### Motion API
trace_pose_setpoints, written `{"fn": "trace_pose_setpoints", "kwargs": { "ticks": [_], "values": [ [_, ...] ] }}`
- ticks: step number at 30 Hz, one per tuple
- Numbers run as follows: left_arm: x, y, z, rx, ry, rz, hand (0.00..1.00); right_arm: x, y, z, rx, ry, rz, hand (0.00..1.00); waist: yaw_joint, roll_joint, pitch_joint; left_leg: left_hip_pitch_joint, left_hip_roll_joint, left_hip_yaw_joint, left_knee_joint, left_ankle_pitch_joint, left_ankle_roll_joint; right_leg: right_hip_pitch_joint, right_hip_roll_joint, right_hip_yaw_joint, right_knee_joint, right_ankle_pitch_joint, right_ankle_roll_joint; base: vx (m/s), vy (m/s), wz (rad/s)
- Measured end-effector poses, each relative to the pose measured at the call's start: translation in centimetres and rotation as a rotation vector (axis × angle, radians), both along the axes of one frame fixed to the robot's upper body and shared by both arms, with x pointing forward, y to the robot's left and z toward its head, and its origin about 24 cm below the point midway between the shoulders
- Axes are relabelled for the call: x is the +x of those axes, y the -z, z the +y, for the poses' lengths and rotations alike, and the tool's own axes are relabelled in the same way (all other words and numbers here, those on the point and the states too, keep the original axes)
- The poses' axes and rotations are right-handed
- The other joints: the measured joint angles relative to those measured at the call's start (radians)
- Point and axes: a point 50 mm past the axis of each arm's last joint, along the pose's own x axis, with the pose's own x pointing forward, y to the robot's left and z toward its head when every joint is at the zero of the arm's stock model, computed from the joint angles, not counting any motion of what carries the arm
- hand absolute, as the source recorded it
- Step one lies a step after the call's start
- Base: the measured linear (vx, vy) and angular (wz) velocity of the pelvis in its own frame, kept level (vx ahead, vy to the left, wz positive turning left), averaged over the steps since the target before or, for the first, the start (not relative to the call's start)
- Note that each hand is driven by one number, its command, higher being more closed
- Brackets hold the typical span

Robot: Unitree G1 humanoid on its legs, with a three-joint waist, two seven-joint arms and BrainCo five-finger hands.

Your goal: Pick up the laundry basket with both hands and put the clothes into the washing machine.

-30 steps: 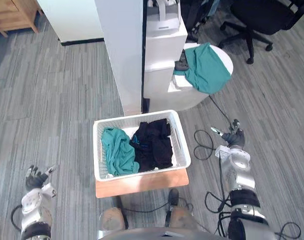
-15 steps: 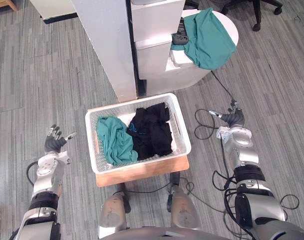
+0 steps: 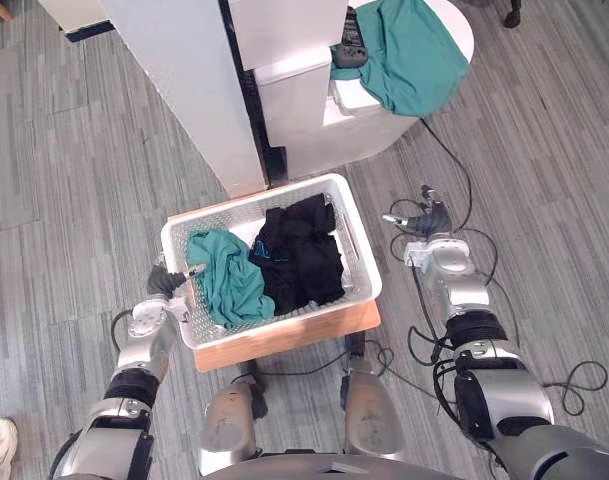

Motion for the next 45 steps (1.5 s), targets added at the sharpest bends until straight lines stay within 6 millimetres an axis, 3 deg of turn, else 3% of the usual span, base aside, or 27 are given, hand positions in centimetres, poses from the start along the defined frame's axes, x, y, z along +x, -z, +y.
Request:
{"fn": "trace_pose_setpoints", "kwargs": {
  "ticks": [9, 16, 24, 25, 26, 45],
  "values": [
    [-0.3, 1.9, -1.9, 0.017, 0.053, 0.102, 0.0, 0.2, 0.9, 2.5, -0.07, -0.08, 0.035, 0.0, 0.001, 0.007, 0.006, -0.001, -0.008, 0.0, -0.003, 0.002, 0.003, 0.002, -0.004, 0.016, -0.029, 0.049, -0.008, -0.02, 0.011, -0.02],
    [-0.3, 2.1, -2.6, 0.024, 0.05, 0.115, 0.0, 0.2, 1.6, 4.6, -0.076, -0.128, 0.055, 0.0, -0.003, 0.019, 0.016, -0.001, -0.009, 0.007, -0.008, 0.005, 0.004, -0.004, -0.004, 0.02, -0.032, 0.051, -0.008, -0.02, 0.001, -0.03],
    [0.3, 1.6, -2.8, 0.031, 0.042, 0.101, 0.0, 0.7, 1.7, 4.8, -0.162, -0.136, 0.088, 0.0, -0.005, 0.021, 0.028, 0.001, -0.019, 0.005, -0.061, 0.045, 0.012, -0.018, -0.003, 0.019, -0.042, 0.084, -0.02, -0.04, 0.015, 0.01],
    [0.3, 1.5, -2.8, 0.034, 0.043, 0.1, 0.0, 0.8, 1.7, 4.7, -0.176, -0.135, 0.095, 1.0, -0.006, 0.021, 0.028, 0.002, -0.02, 0.004, -0.065, 0.048, 0.012, -0.019, -0.004, 0.018, -0.042, 0.084, -0.02, -0.05, 0.021, 0.07],
    [0.5, 1.4, -2.9, 0.036, 0.045, 0.096, 1.0, 0.9, 1.8, 4.6, -0.198, -0.133, 0.103, 1.0, -0.005, 0.023, 0.031, 0.001, -0.021, -0.002, -0.071, 0.05, 0.012, -0.019, -0.004, 0.016, -0.043, 0.084, -0.02, -0.03, 0.015, 0.06],
    [0.4, 1.8, -2.4, 0.129, 0.021, 0.16, 1.0, 1.5, 2.0, 4.9, -0.326, -0.156, 0.143, 1.0, -0.005, 0.022, 0.035, 0.0, -0.024, -0.027, -0.102, 0.084, 0.011, -0.019, -0.002, -0.012, -0.043, 0.08, -0.015, -0.02, 0.001, 0.03]
  ]
}}
